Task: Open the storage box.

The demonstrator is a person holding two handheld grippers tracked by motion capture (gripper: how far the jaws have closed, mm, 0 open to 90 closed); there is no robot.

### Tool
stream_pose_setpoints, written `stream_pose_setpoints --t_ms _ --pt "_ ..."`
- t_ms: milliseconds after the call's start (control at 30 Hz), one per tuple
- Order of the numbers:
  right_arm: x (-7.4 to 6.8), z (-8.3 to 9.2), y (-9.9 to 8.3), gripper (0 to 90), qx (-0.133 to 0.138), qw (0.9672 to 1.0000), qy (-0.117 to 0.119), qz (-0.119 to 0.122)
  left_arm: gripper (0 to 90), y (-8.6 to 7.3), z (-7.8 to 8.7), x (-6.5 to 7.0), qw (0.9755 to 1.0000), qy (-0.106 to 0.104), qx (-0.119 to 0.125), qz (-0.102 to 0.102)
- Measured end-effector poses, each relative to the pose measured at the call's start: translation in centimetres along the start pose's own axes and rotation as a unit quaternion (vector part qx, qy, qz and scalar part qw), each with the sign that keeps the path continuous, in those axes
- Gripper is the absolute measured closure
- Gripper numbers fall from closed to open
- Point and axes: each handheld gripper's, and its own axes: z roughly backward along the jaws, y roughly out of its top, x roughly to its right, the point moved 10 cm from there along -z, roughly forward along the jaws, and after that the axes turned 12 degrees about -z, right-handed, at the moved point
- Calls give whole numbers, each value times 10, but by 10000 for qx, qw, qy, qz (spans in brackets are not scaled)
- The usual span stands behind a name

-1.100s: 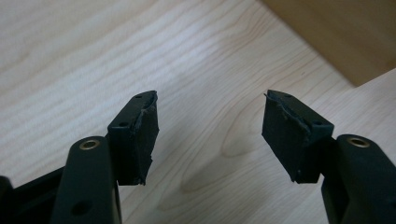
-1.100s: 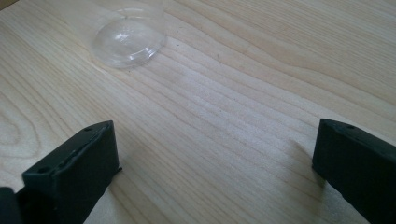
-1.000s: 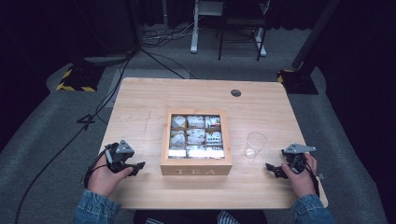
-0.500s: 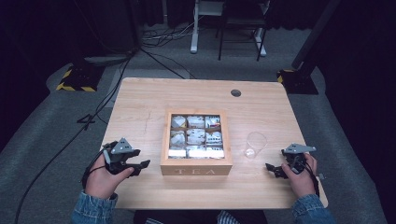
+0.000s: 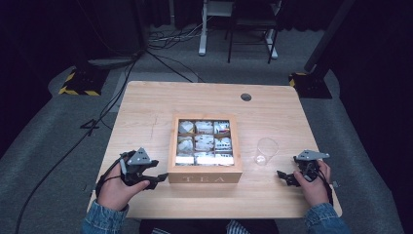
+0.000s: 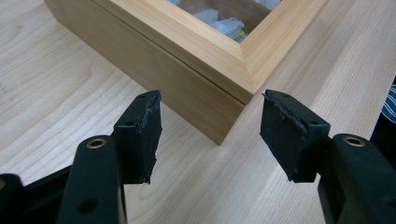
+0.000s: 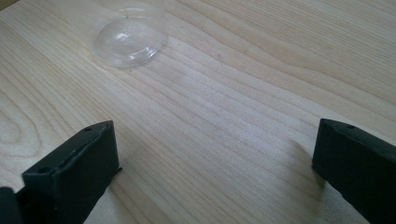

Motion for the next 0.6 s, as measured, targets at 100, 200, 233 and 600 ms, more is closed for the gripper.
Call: stream_pose_setpoints --t_ms 100,200,233,600 --pt "0 0 0 3 -2 10000 4 4 393 2 -6 4 9999 -85 19 -61" --pt "0 0 0 4 -3 10000 0 4 395 3 -11 7 9998 -126 23 -147" --pt "0 0 0 3 -2 10000 1 2 396 3 -13 8 9998 -126 24 -136" --pt "0 0 0 3 -2 10000 2 3 490 2 -20 10 9998 -87 -57 -195"
